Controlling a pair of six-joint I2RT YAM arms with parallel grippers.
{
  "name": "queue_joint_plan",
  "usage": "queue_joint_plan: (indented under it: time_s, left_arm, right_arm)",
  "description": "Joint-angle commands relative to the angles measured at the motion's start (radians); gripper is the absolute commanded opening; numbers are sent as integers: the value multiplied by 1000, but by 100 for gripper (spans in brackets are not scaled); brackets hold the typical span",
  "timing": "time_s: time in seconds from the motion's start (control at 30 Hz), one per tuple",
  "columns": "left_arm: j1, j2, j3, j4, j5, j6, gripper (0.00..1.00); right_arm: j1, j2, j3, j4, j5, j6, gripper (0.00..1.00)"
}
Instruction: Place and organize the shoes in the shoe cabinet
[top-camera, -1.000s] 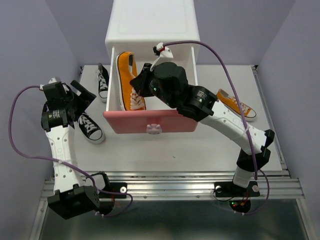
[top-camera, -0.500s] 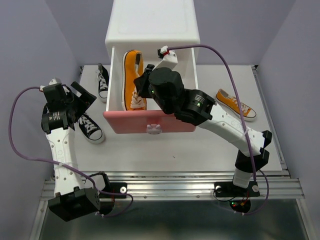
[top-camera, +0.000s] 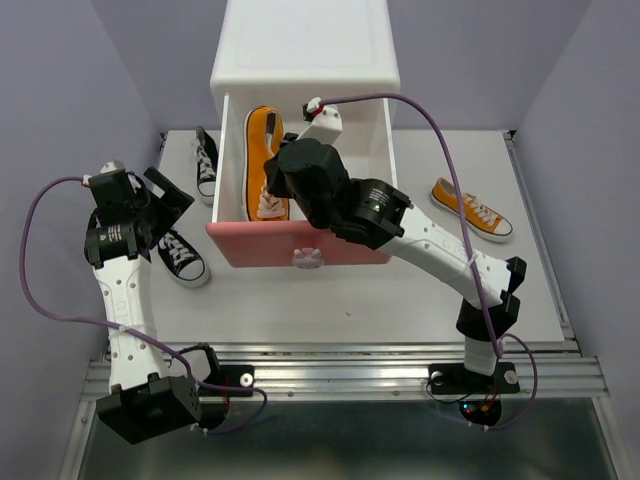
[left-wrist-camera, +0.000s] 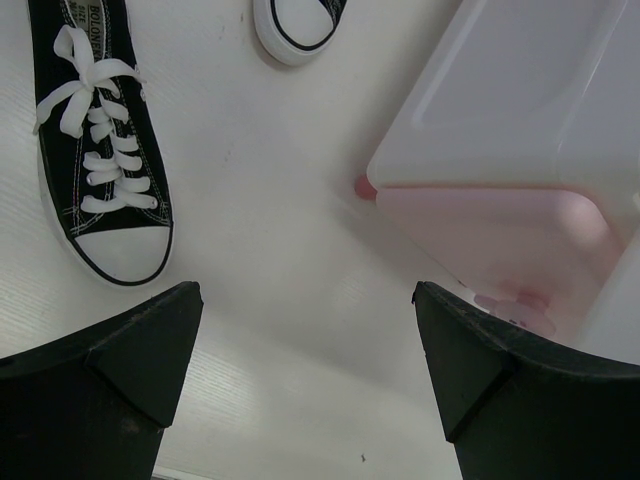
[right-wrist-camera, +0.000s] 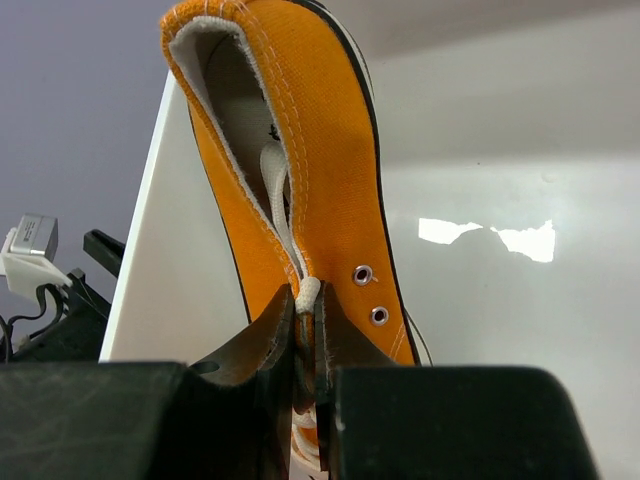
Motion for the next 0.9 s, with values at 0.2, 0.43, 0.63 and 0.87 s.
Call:
queue_joint_plan:
  time_s: [0.2,0.43,0.63,0.87]
  left_arm:
    - [3,-14,-6,19,-20,18,99]
    - [3,-11,2,17,-27,21,99]
    - [3,-14,1,13,-33,26,99]
    - [3,-17,-3,11,-36,23,99]
  right_arm:
    - [6,-1,30,94,20,29,1]
    - [-12,21,41,94,-7,17,1]
    - [-22,-1,-5,83,16,40,1]
    - [-32,15,1,74,28,32,1]
